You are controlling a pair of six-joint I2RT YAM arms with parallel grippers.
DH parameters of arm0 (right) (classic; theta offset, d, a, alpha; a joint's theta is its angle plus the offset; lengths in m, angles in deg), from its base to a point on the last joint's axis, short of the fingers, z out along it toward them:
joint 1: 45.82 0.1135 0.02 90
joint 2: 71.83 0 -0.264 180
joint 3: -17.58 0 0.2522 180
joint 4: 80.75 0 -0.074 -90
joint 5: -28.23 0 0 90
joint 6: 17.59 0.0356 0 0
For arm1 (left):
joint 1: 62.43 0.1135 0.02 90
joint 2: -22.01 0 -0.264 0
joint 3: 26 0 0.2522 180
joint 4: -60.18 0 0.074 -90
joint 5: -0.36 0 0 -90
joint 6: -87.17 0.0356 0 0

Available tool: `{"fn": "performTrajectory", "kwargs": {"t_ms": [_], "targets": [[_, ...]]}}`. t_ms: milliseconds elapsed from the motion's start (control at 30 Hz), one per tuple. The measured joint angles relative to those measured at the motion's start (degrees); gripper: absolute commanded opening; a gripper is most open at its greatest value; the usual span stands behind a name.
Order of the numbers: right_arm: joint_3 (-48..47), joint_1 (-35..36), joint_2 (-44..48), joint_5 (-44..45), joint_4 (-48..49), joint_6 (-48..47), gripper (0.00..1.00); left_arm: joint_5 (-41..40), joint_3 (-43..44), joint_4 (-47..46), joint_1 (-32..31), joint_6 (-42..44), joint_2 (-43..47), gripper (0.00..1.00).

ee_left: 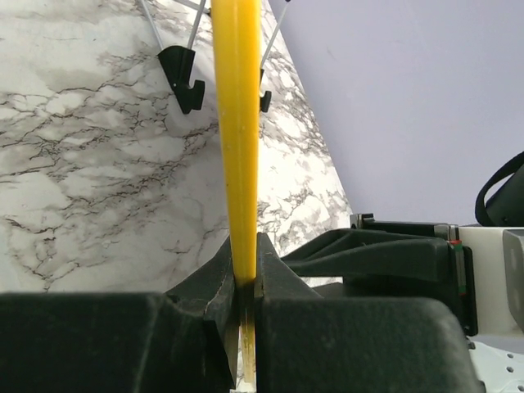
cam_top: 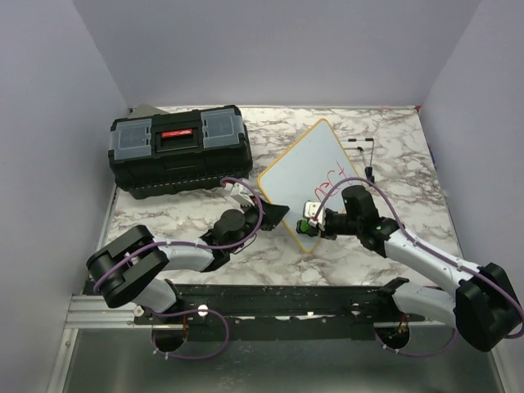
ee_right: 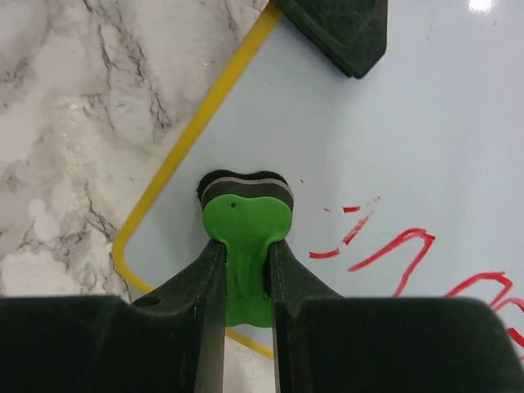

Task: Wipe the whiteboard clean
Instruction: Erase the whiteboard at the center of the board.

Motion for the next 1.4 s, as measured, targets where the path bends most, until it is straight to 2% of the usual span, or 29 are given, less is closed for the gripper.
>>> {"fn": "performTrajectory", "kwargs": {"t_ms": [167,333,467,667,833,1000,1200,1400], "targets": [[-1.3,0.4,-1.9,-2.3,2.9,5.1,0.01,-0.1,0.0,-0.1,0.1,0.0,-0.1,0.00],[-2.9,0.4,-4.5,1.8,10.1,12.0,0.01,-0.5,-0.1,-0.2,0.2,0.1,-0.2,0.00],[-3.8,-2.1,-7.0,3.9,12.9,13.7,0.01,-0.9,-0.7,-0.1,0.4,0.0,-0.2,0.00],[-2.4,-4.6,-5.9,4.0,10.8,8.0,0.01,-0.5,-0.9,-0.5,0.4,-0.3,-0.2,0.00],[-0.2,-4.5,-1.2,-3.4,1.6,-0.2,0.01,0.6,-0.9,-1.4,0.0,-0.7,-0.3,0.00],[-1.0,-4.2,-1.6,-7.8,-0.7,0.6,0.01,1.0,-0.9,-1.4,-0.2,-0.9,-0.4,0.00],[-5.0,-4.1,-6.1,-0.2,6.6,12.7,0.01,0.5,-0.9,-1.3,0.0,-0.6,-0.4,0.00],[-6.7,-4.7,-7.1,6.7,8.0,14.1,0.01,0.2,-1.0,-0.8,0.1,0.1,0.5,0.00]]}}
